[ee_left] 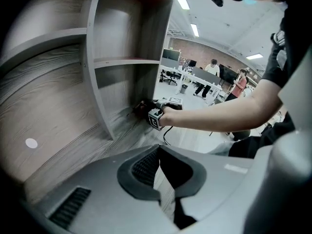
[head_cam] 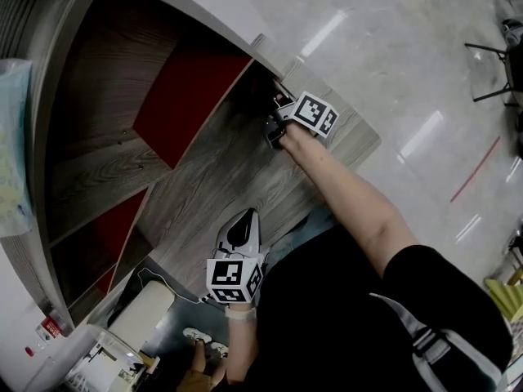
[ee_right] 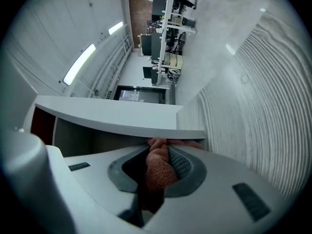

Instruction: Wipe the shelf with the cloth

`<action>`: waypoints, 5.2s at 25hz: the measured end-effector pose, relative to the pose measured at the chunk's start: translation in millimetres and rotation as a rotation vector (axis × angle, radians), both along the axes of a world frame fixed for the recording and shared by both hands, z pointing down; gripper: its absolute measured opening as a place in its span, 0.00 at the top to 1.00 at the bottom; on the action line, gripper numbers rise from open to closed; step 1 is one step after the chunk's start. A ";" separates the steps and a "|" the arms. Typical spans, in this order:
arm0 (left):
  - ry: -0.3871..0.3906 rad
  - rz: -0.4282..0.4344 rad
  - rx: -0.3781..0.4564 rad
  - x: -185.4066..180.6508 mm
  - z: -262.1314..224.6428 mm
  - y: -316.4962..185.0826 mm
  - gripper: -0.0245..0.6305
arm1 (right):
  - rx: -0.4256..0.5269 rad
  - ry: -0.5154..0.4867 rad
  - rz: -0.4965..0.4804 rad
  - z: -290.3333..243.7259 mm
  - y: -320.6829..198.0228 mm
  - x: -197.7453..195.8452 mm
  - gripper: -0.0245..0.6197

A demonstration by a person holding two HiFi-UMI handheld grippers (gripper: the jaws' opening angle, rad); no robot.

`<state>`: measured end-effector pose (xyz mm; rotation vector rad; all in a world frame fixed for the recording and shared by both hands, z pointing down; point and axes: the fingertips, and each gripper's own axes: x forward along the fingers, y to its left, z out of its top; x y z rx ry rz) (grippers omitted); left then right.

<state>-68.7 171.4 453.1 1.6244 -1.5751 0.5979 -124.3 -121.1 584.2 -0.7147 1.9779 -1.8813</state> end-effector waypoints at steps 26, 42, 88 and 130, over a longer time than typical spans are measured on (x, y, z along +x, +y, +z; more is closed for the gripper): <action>-0.005 -0.050 0.008 -12.4 -2.7 11.7 0.95 | 0.437 -0.401 0.029 -192.0 -9.4 -22.6 0.88; -0.001 -0.083 0.001 -19.3 -0.7 22.4 0.95 | 0.328 -0.333 0.038 -140.3 -27.9 -55.0 0.89; -0.016 -0.093 -0.035 -22.5 4.4 42.9 0.95 | 0.186 -0.396 -0.012 -92.5 -29.6 -93.0 0.89; -0.016 -0.109 -0.062 -23.4 9.0 53.8 0.95 | 0.094 -0.049 -0.031 -11.4 -20.2 -98.1 0.89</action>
